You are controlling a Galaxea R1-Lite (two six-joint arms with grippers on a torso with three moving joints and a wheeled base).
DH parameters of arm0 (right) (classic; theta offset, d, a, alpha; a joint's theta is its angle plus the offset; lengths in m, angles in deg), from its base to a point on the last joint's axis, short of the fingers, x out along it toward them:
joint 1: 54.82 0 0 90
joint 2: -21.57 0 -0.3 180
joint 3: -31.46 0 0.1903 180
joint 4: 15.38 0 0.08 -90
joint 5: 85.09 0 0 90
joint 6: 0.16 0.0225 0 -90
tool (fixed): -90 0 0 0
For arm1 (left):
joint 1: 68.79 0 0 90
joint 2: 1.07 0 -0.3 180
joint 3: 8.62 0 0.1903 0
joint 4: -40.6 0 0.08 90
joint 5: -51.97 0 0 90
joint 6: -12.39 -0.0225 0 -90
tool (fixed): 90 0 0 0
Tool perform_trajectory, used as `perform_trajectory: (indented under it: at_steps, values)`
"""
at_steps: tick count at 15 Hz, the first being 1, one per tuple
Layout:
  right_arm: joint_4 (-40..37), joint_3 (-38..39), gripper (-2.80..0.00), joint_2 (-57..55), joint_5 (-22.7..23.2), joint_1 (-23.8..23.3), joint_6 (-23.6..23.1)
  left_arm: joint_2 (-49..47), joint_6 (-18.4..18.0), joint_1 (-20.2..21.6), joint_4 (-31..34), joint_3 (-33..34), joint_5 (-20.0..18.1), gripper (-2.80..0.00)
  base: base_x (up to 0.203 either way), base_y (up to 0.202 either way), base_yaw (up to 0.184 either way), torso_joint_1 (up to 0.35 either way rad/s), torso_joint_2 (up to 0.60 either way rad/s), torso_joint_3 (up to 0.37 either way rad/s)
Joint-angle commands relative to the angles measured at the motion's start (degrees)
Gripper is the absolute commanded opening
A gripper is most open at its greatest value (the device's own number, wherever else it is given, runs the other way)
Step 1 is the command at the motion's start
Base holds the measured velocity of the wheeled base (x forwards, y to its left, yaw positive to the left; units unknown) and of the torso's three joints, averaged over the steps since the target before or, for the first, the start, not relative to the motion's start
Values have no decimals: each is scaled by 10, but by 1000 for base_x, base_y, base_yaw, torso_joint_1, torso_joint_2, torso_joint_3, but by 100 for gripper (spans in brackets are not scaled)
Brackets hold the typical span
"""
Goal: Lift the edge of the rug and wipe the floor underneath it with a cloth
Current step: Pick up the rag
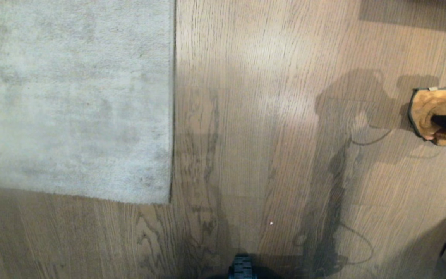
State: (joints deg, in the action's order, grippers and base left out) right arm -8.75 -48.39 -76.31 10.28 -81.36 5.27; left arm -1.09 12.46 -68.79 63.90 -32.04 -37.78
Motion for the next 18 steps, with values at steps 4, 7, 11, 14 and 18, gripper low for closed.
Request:
perform_trajectory:
  at_steps: [4,7,11,14,18]
  values:
    - [26,-8,0,-20,1,0,14,0,0,0,0,0,0,-280,0,0,0,0,0,0]
    - [41,-18,0,-29,1,0,15,0,0,0,0,0,0,-280,0,0,0,0,0,0]
    - [55,-19,0,-40,2,0,15,0,0,0,0,0,0,-280,0,0,0,0,0,0]
    - [59,-19,0,-43,2,0,15,0,0,0,0,0,0,-280,0,0,0,0,0,0]
    - [69,-20,0,-52,3,1,15,0,0,0,0,0,0,-280,0,0,0,0,0,0]
